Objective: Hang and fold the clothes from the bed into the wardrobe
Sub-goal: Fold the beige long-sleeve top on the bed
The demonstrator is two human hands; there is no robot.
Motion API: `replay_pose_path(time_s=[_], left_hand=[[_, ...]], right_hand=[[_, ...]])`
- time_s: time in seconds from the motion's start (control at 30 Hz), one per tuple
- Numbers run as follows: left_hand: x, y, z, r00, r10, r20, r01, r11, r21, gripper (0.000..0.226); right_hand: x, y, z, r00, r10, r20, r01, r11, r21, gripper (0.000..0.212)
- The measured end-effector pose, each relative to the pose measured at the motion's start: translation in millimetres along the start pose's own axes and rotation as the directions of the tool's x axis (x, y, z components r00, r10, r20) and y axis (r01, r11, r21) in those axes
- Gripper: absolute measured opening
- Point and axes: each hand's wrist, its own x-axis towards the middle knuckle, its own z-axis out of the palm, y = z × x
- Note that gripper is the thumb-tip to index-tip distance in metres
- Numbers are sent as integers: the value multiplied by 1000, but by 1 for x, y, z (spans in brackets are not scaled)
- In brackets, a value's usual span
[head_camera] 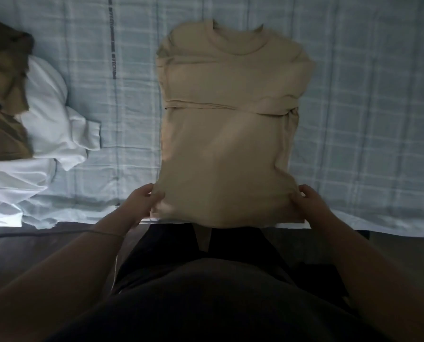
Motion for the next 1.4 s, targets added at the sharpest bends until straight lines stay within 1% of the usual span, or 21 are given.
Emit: replay_pose_path(time_s=[0.1,0.17,0.3,0.4,0.5,0.57,0.63,0.7,0.73,0.77,0.8,0.83,0.93,0.97,1.0,1.07,1.13,1.27,1.3,1.37,1.4], left_hand=[[-3,29,-5,998,37,53,-27,985,-171,18],[-4,57,-5,997,55,54,-42,976,-214,19],[1,115,-6,998,56,28,-49,976,-214,19],[7,156,-15,994,105,-18,-106,971,-215,23],[16,194,-21,992,104,-71,-124,912,-391,27],[25,217,-24,988,134,-79,-156,873,-462,17],[39,239,-26,985,159,-61,-168,836,-522,6],[55,259,-27,984,175,-45,-168,794,-585,8],[65,270,-27,983,178,-40,-165,773,-612,9],[75,280,-26,983,178,-33,-158,755,-636,11],[86,289,-26,984,174,-31,-151,742,-653,14],[98,297,-26,985,172,-26,-144,725,-673,17],[133,319,-31,982,184,-38,-158,698,-698,30],[143,325,-32,981,189,-46,-165,686,-709,30],[153,332,-33,980,194,-54,-173,680,-712,30],[172,343,-31,977,205,-62,-187,679,-710,29],[191,352,-27,975,209,-72,-198,684,-702,28],[214,359,-20,973,222,-60,-195,660,-725,19],[216,361,-18,974,219,-64,-192,636,-747,16],[219,361,-12,968,215,-132,-236,581,-779,15],[220,360,-10,954,222,-201,-295,586,-755,23]], right_hand=[[-10,-25,-16,999,16,-29,-8,969,245,13],[-14,-46,-25,998,53,-44,-32,924,382,15],[-10,-89,-38,995,45,-84,-1,884,467,23],[-2,-122,-50,998,2,-62,34,811,585,23],[13,-157,-63,999,0,-34,24,733,680,26],[25,-179,-71,999,-13,-38,36,685,728,32],[33,-202,-80,998,-36,-50,61,692,719,29],[48,-222,-86,991,-103,-88,135,703,698,31],[60,-229,-89,975,-172,-139,221,749,625,33],[69,-236,-91,955,-238,-177,296,794,532,29],[83,-243,-89,939,-285,-195,344,814,467,28],[97,-250,-88,936,-284,-206,348,823,448,31],[135,-263,-89,918,-294,-265,365,889,277,43],[145,-266,-90,905,-315,-286,379,902,205,47],[156,-270,-91,883,-373,-285,411,907,85,49],[176,-277,-94,859,-422,-290,405,907,-117,51],[196,-286,-94,854,-424,-301,380,904,-195,54],[227,-290,-86,837,-417,-354,380,909,-171,52],[231,-292,-84,829,-402,-388,390,914,-113,52],[238,-293,-79,819,-322,-475,405,911,81,51],[241,-294,-76,810,-309,-498,443,879,175,46]])
